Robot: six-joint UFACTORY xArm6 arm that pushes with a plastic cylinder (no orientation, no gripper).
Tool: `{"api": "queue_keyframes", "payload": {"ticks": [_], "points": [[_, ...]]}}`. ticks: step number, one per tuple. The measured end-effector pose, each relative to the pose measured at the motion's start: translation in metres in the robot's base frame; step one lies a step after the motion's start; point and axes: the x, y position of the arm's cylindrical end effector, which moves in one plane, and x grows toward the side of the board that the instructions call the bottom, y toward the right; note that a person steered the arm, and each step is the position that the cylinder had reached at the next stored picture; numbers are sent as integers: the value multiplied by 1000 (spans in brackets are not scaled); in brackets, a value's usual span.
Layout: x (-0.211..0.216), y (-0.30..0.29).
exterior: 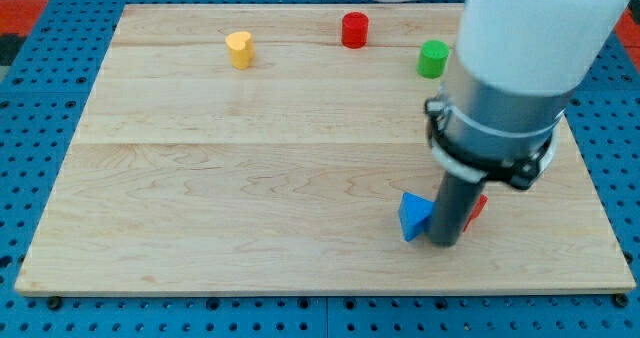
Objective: Push the triangle to the bottom center
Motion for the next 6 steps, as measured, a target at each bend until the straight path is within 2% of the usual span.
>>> {"api": "queue_keyframes", "payload": {"ticks": [1, 2, 3, 4, 5, 6], "points": [[-25, 37], [-23, 17], [-20, -16], [-9, -79], [9, -80], [15, -21]]}}
